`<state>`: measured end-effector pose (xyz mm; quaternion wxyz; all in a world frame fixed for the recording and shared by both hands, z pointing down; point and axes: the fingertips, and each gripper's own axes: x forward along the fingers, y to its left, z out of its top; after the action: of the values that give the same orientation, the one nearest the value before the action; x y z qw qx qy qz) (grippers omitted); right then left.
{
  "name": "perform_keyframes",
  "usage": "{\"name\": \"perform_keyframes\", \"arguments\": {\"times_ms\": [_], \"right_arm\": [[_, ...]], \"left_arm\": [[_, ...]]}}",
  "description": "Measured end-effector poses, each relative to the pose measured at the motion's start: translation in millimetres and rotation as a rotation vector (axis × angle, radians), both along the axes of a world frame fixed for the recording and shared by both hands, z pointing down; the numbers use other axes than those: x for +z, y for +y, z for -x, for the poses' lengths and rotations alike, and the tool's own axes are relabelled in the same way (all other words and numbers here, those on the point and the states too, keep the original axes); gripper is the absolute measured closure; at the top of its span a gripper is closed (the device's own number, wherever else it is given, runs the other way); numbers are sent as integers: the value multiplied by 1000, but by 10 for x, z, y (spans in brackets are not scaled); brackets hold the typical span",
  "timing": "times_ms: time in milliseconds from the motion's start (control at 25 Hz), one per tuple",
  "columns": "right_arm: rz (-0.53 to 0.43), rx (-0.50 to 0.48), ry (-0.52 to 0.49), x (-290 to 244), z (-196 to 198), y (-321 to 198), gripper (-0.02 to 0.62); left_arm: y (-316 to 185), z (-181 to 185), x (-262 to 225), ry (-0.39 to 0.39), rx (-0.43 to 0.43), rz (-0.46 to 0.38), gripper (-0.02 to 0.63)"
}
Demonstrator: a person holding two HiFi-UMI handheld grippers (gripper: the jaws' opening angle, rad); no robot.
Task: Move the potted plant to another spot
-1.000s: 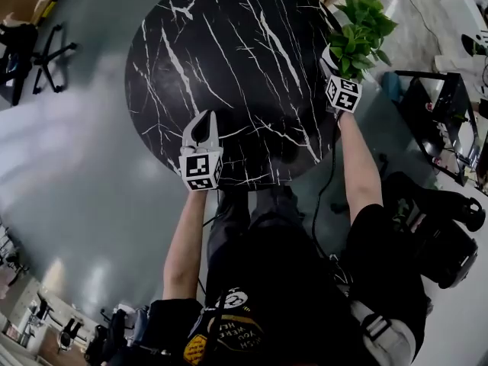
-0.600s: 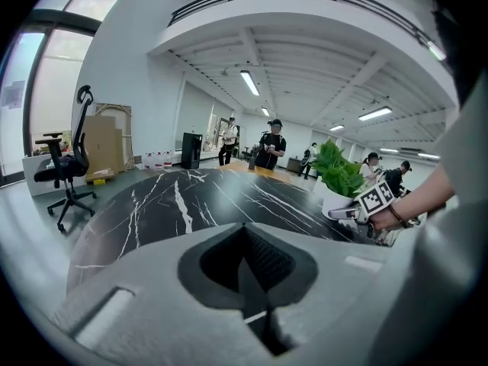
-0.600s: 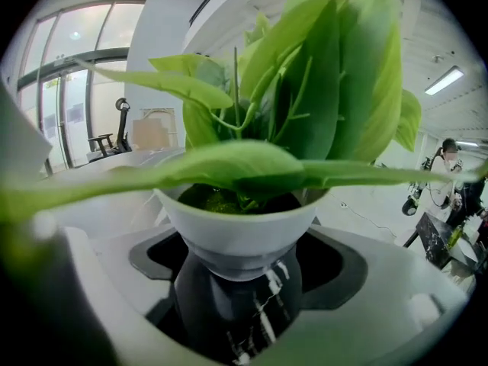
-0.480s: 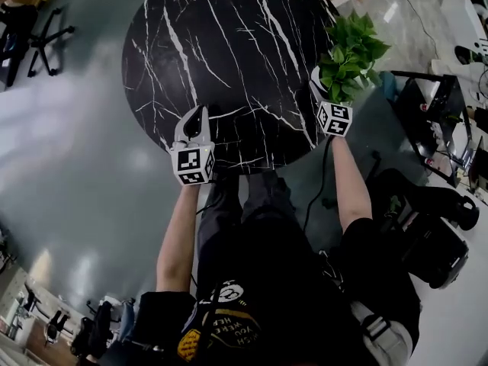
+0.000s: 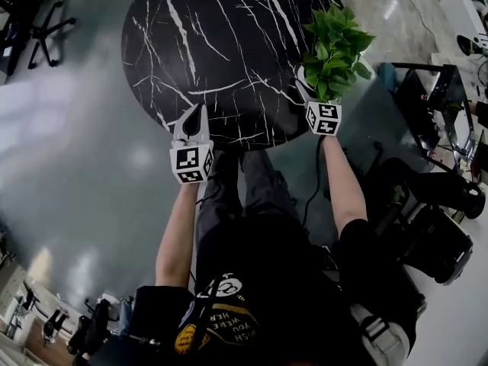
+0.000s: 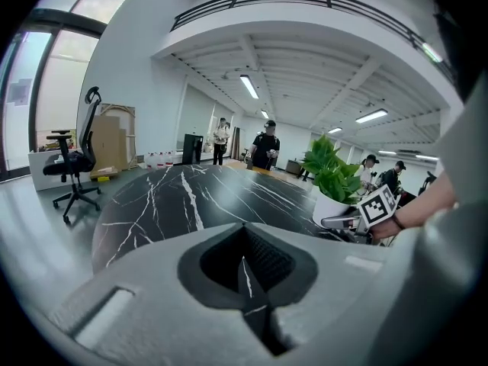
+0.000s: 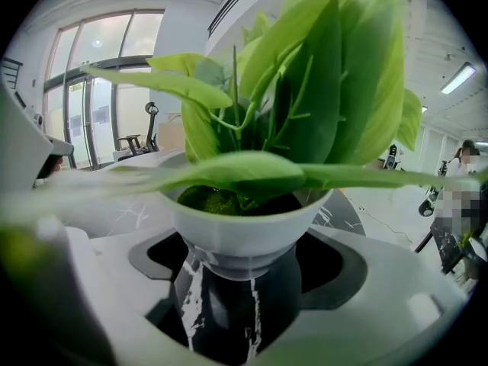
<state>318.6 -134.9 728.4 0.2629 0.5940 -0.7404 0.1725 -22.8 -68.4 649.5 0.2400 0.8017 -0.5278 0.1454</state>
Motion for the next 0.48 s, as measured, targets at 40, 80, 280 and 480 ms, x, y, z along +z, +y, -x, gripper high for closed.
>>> {"name": "perform_keyframes", "arguments": {"times_ms": [40,80,280,480], "right_arm": [[6,-10,0,12,28,102,149],[11,-22,0,24,65,205,148],[9,-128,-3,37,422,536,149],[11,-198,-3,53,861,843,149]], "left_arm": [[122,7,7,1,-10,11,601],[249,12,10,1,-20,22,601],[728,35,-101,-4,-63,31,601],[1073,143,-266,-18,-81,11,601]]}}
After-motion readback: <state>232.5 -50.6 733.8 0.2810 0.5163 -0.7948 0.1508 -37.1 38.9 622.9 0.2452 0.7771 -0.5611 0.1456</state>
